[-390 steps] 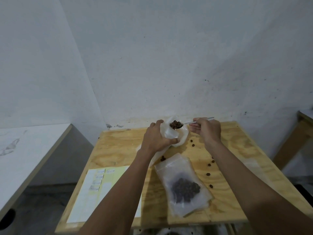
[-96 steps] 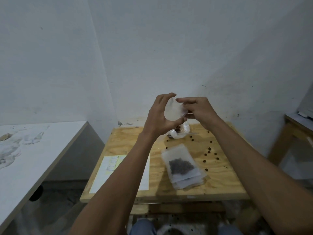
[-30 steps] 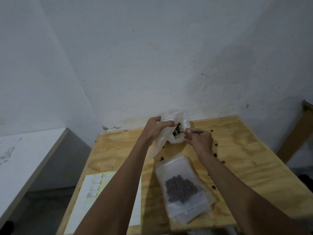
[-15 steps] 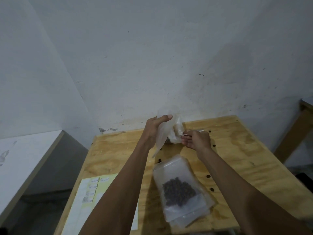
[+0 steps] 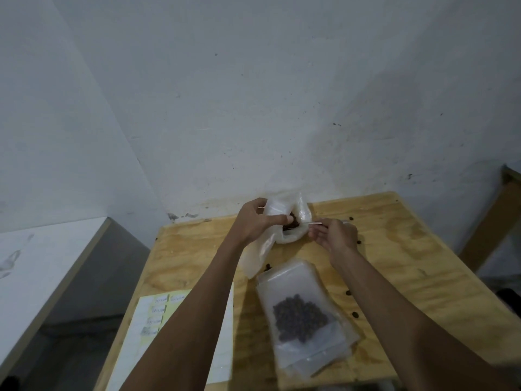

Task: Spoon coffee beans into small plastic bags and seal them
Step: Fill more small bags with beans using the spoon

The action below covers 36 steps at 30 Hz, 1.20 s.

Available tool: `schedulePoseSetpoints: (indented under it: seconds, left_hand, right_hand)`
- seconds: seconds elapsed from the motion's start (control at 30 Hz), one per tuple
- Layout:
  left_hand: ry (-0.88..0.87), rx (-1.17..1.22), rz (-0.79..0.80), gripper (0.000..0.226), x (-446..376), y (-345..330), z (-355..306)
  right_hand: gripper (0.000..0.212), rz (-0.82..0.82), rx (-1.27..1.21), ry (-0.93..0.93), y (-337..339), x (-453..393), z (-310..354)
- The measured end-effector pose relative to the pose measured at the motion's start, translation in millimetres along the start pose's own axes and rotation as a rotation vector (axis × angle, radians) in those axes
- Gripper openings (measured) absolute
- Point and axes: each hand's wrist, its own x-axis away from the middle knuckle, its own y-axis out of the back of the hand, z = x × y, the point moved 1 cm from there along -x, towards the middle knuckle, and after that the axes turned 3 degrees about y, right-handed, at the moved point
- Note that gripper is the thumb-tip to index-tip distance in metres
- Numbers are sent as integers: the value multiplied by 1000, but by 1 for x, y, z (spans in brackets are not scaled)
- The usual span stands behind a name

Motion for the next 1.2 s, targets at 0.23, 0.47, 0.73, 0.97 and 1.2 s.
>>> schedulePoseSetpoints:
  seconds: [0.23,0.47,0.73,0.97,1.2]
  left_hand:
    - [-117,-303,-130,91,18,7,6]
    - [-173,-481,-189,104,28,6,7]
    - [-191,-477,-226,107,29,-1,2]
    - [-120,-329,-208,97,23,0,1]
    - [-36,-275,-95,77,7,-6,-4]
  right_hand:
    - [17,16,7,89,0,10,18]
    - [13,43,-33,166,-4,22,44]
    - [12,285,224,303,-15,34,46]
    - [9,-51,164,370,-8,17,26]
    - [8,7,203,238,-7,11,-4]
